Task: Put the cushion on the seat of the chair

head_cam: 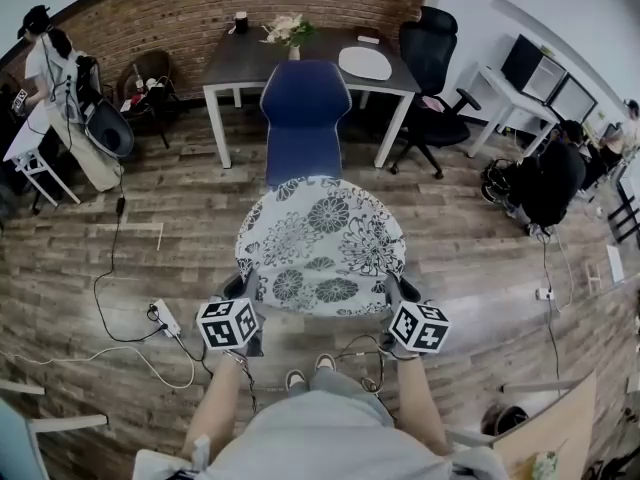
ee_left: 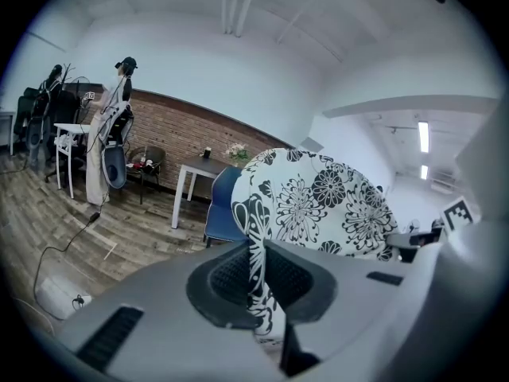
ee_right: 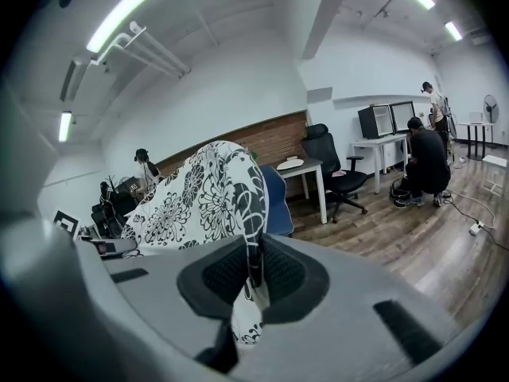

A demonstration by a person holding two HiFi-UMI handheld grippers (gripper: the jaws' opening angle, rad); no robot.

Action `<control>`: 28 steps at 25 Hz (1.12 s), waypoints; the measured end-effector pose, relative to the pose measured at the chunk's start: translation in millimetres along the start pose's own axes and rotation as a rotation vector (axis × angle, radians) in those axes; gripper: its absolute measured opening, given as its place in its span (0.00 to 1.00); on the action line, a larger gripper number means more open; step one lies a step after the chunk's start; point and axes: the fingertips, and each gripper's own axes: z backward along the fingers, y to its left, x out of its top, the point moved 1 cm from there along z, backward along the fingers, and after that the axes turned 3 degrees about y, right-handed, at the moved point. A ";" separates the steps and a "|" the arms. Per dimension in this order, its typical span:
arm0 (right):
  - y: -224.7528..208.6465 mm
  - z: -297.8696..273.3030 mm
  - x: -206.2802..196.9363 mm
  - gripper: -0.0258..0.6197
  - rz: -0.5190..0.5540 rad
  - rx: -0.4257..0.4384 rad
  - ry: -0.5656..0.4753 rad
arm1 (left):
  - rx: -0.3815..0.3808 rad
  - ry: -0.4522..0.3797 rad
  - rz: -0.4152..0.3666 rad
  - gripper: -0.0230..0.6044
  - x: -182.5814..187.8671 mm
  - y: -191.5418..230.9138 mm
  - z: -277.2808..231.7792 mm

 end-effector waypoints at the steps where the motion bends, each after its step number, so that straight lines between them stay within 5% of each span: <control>1: 0.1 -0.6 -1.2 0.09 -0.003 0.001 0.002 | -0.003 0.001 -0.003 0.07 -0.4 0.0 -0.6; 15: 6.8 -71.6 1.6 0.09 -0.012 0.012 0.009 | 0.010 -0.009 -0.026 0.07 19.1 44.8 -47.8; 24: -15.7 -170.9 122.6 0.09 0.020 0.037 0.045 | 0.053 0.000 0.010 0.07 123.7 46.6 -142.8; 28: -25.3 -197.5 116.7 0.09 0.037 0.049 0.027 | 0.060 -0.027 0.000 0.07 117.9 54.4 -167.0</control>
